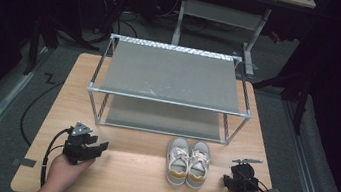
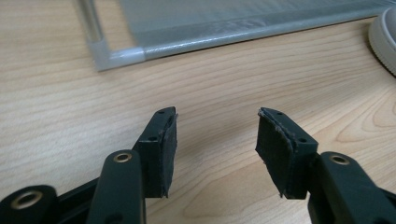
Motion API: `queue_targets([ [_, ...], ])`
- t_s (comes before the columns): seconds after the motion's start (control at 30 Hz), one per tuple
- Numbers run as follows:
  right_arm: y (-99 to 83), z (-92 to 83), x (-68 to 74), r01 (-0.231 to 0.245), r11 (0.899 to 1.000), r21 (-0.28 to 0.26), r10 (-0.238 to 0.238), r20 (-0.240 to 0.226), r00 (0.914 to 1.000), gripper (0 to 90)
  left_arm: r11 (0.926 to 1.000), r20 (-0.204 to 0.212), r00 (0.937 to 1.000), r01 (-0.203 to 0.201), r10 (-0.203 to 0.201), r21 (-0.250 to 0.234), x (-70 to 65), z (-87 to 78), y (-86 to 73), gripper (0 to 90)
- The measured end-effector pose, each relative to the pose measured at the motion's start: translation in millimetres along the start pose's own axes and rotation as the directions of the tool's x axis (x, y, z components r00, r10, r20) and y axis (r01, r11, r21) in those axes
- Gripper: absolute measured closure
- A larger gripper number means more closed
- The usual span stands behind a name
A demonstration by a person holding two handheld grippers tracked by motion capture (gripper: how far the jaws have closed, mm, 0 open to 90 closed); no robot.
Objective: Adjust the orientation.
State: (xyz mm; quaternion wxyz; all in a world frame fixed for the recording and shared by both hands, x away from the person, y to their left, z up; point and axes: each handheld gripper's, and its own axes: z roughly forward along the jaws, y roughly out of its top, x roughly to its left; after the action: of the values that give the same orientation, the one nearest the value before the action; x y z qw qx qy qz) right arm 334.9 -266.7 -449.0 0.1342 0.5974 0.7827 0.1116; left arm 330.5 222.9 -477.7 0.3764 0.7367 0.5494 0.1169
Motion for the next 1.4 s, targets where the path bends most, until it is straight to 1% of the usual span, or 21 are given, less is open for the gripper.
queue_targets([
  [0.07,11.7,-6.5,1.2,-0.034,0.994,0.108,0.035,-0.005,0.9994,57.0,0.9999,0.012,0.9999,-0.011,0.011,-0.005,-1.8,0.7,0.7,47.9],
  [0.1,11.7,-6.5,1.2,-0.034,0.994,0.108,0.035,-0.005,0.9994,57.0,0.9999,0.012,0.9999,-0.011,0.011,-0.005,-1.8,0.7,0.7,47.9],
  [0.13,19.0,-9.0,1.8,-0.061,0.979,0.197,0.067,-0.02,0.9976,54.9,0.9998,0.018,0.9997,-0.017,0.017,-0.005,-2.9,1.2,0.9,47.9],
  [0.17,19.0,-9.0,1.8,-0.061,0.979,0.197,0.067,-0.02,0.9976,54.9,0.9998,0.018,0.9997,-0.017,0.017,-0.005,-2.9,1.2,0.9,47.9],
  [0.2,26.9,-11.6,3.7,-0.085,0.957,0.277,0.093,-0.017,0.9955,54.5,0.9998,0.021,0.9996,-0.02,0.02,-0.004,-3.5,1.3,0.9,47.9],
  [0.27,35.0,-13.8,5.1,-0.114,0.933,0.34,0.124,-0.008,0.9922,55.5,0.9996,0.024,0.9993,-0.027,0.027,-0.001,-5.1,2.1,0.5,47.9],
  [0.3,35.0,-13.8,5.1,-0.114,0.933,0.34,0.124,-0.008,0.9922,55.5,0.9995,0.025,0.9992,-0.032,0.032,0.002,-6.1,2.6,0.3,47.9],
  [0.33,43.0,-17.2,8.1,-0.136,0.91,0.391,0.152,-0.01,0.9884,55.9,0.9991,0.028,0.9987,-0.042,0.042,0.006,-7.6,2.9,0.2,47.9],
  [0.37,43.0,-17.2,8.1,-0.136,0.91,0.391,0.152,-0.01,0.9884,55.9,0.9991,0.028,0.9987,-0.042,0.042,0.006,-7.6,2.9,0.2,47.9],
  [0.4,51.2,-21.8,13.4,-0.137,0.893,0.429,0.152,-0.001,0.9884,56.4,0.9989,0.03,0.9984,-0.047,0.047,0.005,-8.8,3.3,0.1,47.9],
  [0.43,51.2,-21.8,13.4,-0.137,0.893,0.429,0.152,-0.001,0.9884,56.4,0.9989,0.03,0.9984,-0.047,0.047,0.005,-8.8,3.3,0.1,47.9],
  [0.47,58.9,-26.9,19.8,-0.13,0.878,0.461,0.148,-0.003,0.989,57.2,0.9987,0.032,0.9982,-0.051,0.05,0.006,-9.4,3.8,0.0,47.9],
  [0.5,58.9,-26.9,19.8,-0.13,0.878,0.461,0.148,-0.003,0.989,57.2,0.9987,0.032,0.9982,-0.051,0.05,0.006,-9.4,3.8,0.0,47.9],
  [0.53,66.2,-32.1,27.2,-0.12,0.866,0.486,0.144,-0.012,0.9895,58.6,0.9985,0.031,0.998,-0.055,0.054,0.007,-9.7,4.2,-0.2,47.8],
  [0.7,81.6,-45.4,43.9,-0.092,0.862,0.499,0.118,-0.021,0.9928,61.3,0.9984,0.029,0.9979,-0.057,0.057,0.003,-9.9,4.2,-0.4,47.8],
  [0.73,90.5,-51.2,53.5,-0.075,0.856,0.512,0.119,-0.053,0.9915,62.8,0.9983,0.028,0.9979,-0.059,0.059,0.002,-10.0,4.5,-0.6,47.7],
  [0.87,98.4,-55.9,65.8,-0.069,0.865,0.497,0.125,-0.081,0.9888,62.5,0.9981,0.027,0.9978,-0.061,0.06,0.005,-10.4,5.2,-1.1,47.7],
  [0.9,102.3,-56.1,75.8,-0.069,0.862,0.503,0.135,-0.096,0.9863,61.2,0.9981,0.027,0.9977,-0.062,0.062,0.007,-10.5,5.4,-1.3,47.7],
  [0.97,104.0,-55.8,80.7,-0.068,0.859,0.507,0.141,-0.106,0.9844,60.9,0.9979,0.026,0.9976,-0.064,0.064,0.007,-10.5,5.9,-1.5,47.6],
  [1.17,110.5,-46.6,110.6,-0.056,0.868,0.493,0.137,-0.13,0.9821,62.9,0.9977,0.023,0.9975,-0.067,0.067,0.01,-10.8,6.9,-2.2,47.5],
  [1.4,106.8,-33.9,119.2,-0.08,0.867,0.492,0.158,-0.12,0.9801,65.0,0.9972,0.023,0.9971,-0.073,0.073,0.013,-11.5,7.6,-2.6,47.6],
])
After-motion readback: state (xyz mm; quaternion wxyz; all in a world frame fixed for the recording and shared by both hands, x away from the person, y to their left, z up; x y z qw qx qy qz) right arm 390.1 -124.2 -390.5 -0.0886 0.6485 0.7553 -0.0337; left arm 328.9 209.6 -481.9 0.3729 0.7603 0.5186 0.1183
